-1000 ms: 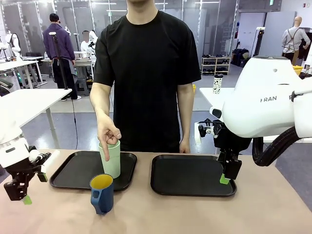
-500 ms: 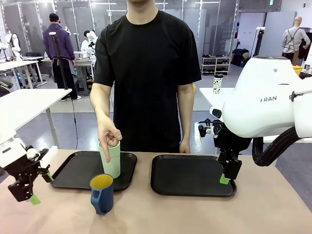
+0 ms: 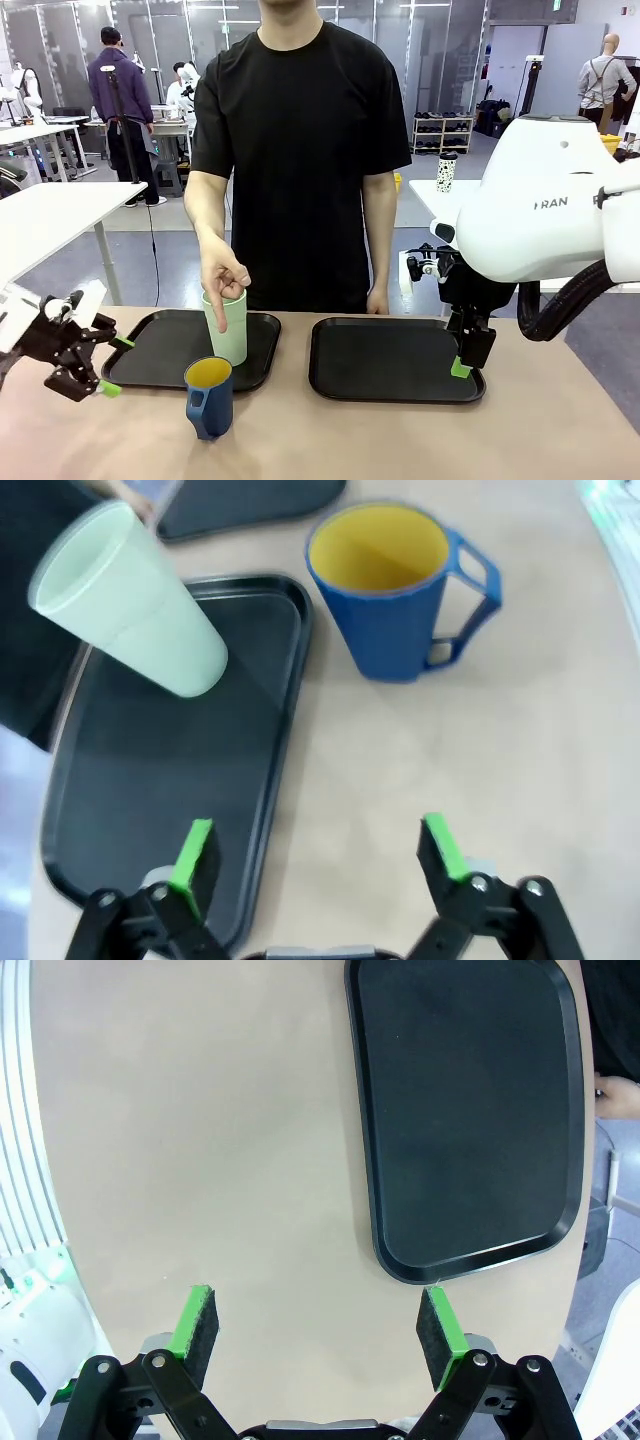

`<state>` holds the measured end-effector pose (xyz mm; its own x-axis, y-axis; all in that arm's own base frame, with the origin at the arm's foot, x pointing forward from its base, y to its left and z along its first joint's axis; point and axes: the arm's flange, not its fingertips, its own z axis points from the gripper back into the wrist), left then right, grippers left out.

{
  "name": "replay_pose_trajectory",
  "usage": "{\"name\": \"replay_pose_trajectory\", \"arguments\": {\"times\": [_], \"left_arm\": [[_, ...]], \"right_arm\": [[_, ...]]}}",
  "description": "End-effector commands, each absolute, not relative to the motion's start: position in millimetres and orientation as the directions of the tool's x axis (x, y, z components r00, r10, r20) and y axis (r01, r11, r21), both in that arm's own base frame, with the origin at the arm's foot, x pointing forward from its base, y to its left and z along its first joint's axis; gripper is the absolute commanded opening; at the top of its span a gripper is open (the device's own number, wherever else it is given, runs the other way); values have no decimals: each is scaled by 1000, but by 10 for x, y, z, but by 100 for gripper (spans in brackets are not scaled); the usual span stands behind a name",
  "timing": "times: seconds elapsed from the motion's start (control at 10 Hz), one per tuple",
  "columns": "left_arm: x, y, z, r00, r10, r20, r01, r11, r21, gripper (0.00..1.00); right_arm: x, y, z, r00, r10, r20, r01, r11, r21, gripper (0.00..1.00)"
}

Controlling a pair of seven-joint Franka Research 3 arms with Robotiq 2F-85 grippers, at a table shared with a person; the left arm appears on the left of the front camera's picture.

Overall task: Sort and store the cups by type.
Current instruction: Pick up the Handle plastic cup and place it into the empty Flat Tray.

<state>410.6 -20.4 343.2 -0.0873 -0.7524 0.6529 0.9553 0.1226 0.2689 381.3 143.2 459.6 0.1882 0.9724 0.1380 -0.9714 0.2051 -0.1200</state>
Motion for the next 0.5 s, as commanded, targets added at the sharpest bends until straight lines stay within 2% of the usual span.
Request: {"name": "replay_pose_trajectory", "arguments": {"times": [0.0,0.3,0.4], "left_arm": [[3794,-268,2920,-149,-643,751,951,114,286,100],[3810,-211,2723,-168,-480,861,963,108,249,100],[3816,-231,2661,-136,-433,891,974,107,201,100]], "right_arm": [[3809,1427,4607,189,972,138,-971,206,-123,100],[3809,1427,4607,189,972,138,-971,206,-123,100],[3809,1427,4607,189,972,138,-971,206,-123,100]]}}
